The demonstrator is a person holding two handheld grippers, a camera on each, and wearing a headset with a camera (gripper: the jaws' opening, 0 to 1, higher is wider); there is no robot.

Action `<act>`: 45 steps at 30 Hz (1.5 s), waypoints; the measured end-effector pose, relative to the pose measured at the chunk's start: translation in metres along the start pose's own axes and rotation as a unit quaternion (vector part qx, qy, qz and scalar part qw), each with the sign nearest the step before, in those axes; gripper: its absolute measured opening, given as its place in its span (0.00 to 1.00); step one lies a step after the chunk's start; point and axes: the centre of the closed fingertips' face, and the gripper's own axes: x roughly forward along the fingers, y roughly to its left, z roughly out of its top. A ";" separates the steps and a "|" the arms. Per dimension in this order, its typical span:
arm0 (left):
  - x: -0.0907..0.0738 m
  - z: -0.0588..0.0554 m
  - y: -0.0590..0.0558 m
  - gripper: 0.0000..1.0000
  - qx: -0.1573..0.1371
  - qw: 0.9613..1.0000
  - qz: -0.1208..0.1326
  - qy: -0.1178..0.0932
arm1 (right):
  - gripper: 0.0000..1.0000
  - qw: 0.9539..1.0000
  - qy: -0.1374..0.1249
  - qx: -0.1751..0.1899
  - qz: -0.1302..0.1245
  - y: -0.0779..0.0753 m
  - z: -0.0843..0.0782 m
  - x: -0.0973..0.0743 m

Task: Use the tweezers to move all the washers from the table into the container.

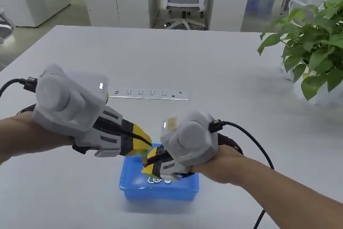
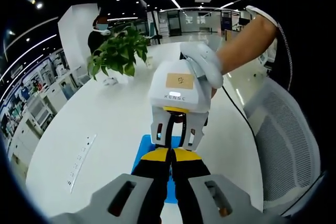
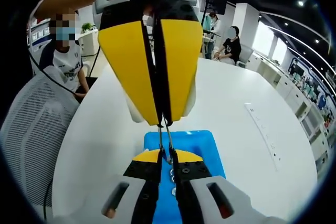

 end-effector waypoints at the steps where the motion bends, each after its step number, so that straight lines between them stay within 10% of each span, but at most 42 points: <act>1: 0.002 -0.002 0.002 0.05 0.000 1.000 -0.001 0.001 | 0.10 1.000 0.001 0.000 0.000 -0.001 -0.002 0.001; 45: 0.049 -0.039 0.019 0.05 -0.030 0.999 -0.016 0.009 | 0.11 0.998 0.042 0.021 0.035 -0.015 -0.059 0.026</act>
